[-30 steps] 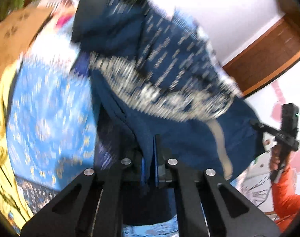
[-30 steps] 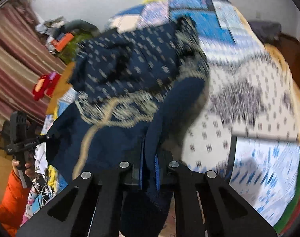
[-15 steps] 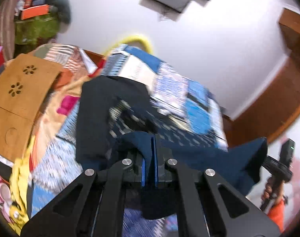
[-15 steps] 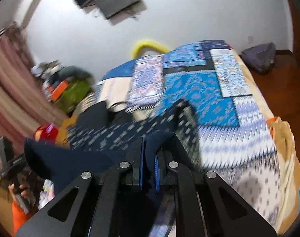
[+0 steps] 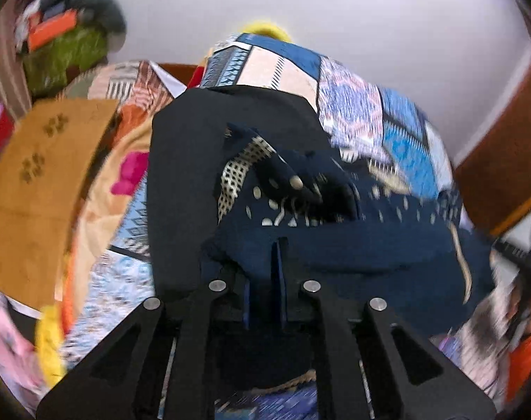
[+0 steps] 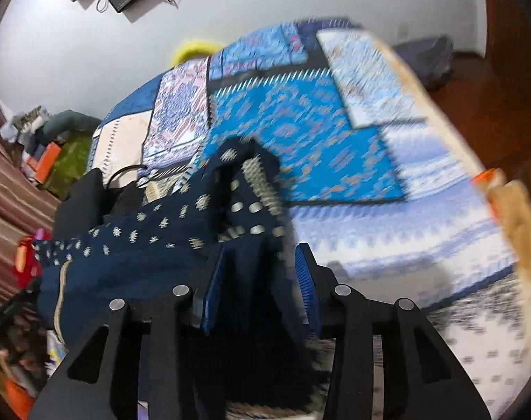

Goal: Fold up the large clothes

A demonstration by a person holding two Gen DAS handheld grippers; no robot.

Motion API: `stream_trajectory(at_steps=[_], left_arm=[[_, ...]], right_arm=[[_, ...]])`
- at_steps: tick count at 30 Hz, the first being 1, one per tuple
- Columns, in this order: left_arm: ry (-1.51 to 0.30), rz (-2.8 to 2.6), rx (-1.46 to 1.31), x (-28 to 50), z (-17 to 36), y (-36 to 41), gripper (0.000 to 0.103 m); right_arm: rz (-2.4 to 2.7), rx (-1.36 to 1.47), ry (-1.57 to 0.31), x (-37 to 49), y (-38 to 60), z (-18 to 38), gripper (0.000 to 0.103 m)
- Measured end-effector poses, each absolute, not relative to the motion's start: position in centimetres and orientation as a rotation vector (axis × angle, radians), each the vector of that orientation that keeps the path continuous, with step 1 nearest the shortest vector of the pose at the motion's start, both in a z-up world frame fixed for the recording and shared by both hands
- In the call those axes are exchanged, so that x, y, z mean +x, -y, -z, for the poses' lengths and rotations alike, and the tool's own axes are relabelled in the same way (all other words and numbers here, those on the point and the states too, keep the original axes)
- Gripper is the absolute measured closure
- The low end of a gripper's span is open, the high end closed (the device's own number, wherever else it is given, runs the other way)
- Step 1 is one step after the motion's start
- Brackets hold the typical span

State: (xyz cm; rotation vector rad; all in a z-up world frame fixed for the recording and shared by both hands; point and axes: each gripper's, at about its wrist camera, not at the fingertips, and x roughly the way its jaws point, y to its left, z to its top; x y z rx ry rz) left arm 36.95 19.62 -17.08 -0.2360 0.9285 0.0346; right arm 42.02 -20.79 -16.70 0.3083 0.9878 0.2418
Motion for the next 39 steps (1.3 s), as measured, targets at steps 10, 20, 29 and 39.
stream_trajectory(at_steps=[10, 20, 29, 39], left_arm=[[-0.872, -0.129, 0.033, 30.7, 16.1, -15.5, 0.031], [-1.039, -0.018, 0.03, 30.2, 22.0, -11.6, 0.031], [-0.983, -0.091, 0.044, 33.6, 22.8, -9.6, 0.031], [-0.81, -0.186, -0.034, 39.9, 15.8, -13.2, 0.031]], right_arm=[[-0.381, 0.145, -0.98, 35.1, 19.6, 13.9, 0.061], [-0.514, -0.002, -1.055, 32.4, 13.9, 17.2, 0.061], [-0.453, 0.021, -1.033, 35.1, 11.3, 19.0, 0.061], [-0.417, 0.082, -0.922, 41.3, 10.6, 15.4, 0.061]])
